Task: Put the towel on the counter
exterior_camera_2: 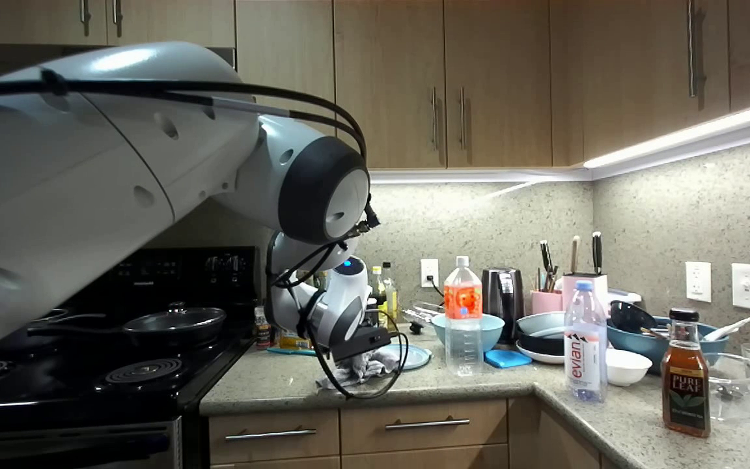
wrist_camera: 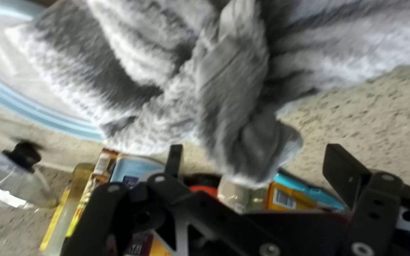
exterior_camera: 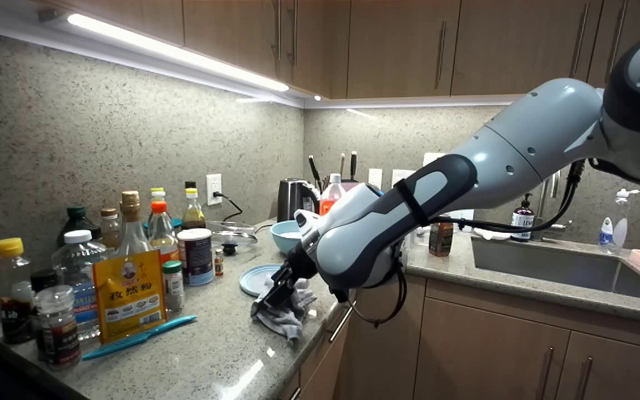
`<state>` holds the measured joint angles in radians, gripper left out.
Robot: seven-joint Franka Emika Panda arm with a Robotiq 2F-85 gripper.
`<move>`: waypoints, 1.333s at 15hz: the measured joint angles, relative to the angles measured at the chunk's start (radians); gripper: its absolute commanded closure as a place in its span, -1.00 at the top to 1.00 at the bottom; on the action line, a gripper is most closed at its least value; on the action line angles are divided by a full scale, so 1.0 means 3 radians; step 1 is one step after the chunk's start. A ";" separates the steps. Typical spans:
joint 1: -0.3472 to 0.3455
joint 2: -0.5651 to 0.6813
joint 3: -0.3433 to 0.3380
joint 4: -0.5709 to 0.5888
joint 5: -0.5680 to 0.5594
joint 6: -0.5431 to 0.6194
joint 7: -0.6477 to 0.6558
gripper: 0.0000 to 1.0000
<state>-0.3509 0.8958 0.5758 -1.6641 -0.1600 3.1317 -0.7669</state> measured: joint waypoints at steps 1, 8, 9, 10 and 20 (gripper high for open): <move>-0.0001 -0.0002 0.0011 -0.0002 -0.0021 0.0223 0.0000 1.00; -0.0010 -0.0015 0.0060 -0.0009 -0.0034 0.1130 0.0000 1.00; -0.0010 -0.0017 0.0059 -0.0009 -0.0034 0.1130 0.0000 1.00; -0.0010 -0.0017 0.0059 -0.0009 -0.0034 0.1130 0.0000 1.00; -0.0010 -0.0017 0.0059 -0.0009 -0.0034 0.1130 0.0000 1.00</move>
<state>-0.3539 0.8906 0.5934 -1.6667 -0.1704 3.4707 -0.7668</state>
